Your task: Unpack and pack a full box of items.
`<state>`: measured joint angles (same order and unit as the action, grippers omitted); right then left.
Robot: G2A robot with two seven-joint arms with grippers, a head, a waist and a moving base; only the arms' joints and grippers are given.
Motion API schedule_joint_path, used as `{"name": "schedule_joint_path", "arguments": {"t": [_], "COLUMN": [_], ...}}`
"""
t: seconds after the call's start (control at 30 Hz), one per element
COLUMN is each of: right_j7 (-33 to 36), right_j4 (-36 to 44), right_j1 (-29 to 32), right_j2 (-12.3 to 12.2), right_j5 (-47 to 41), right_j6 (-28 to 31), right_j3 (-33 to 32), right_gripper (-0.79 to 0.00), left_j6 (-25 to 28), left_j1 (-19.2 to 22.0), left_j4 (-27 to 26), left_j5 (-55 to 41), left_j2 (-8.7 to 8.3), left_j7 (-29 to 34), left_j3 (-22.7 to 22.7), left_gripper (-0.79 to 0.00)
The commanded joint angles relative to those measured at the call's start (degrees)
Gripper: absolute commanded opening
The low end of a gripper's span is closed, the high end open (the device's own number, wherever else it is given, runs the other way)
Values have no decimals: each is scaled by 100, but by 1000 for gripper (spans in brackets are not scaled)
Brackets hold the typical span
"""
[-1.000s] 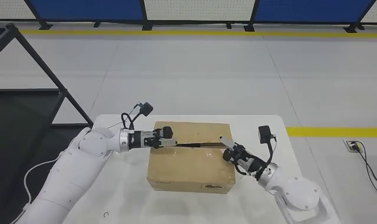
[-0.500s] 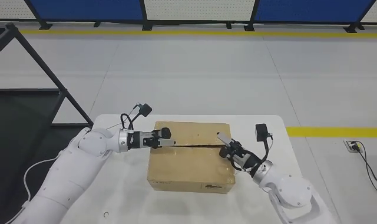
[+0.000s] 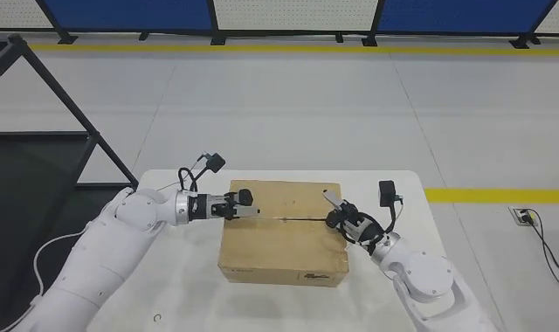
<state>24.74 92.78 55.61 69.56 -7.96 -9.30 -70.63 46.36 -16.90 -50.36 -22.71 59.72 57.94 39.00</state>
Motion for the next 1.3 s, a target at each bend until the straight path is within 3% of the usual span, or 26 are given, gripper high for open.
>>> {"name": "schedule_joint_path", "arguments": {"t": [0.0,0.27,0.6,1.17,1.27], "right_j7": [29,51,101,69,69], "right_j4": [-36,-151,-176,-234,-234], "right_j1": [-22,-62,-103,-154,-154], "right_j2": [4,20,31,56,56], "right_j5": [12,20,-66,-3,-3], "right_j6": [-46,-59,-51,-163,-163], "right_j3": [17,31,-38,-17,-17], "right_gripper": [0,0,0,0,0], "left_j6": [51,431,677,677,498], "left_j1": [5,-191,-1121,-1121,-1225], "left_j4": [45,295,-183,-183,-240], "left_j5": [-58,-1041,-2280,-2280,-2122], "left_j2": [-5,-56,-360,-360,-364], "left_j7": [-53,-433,-679,-679,-1071], "left_j3": [27,477,1338,1338,1407], "left_gripper": [0,0,0,0,0]}}
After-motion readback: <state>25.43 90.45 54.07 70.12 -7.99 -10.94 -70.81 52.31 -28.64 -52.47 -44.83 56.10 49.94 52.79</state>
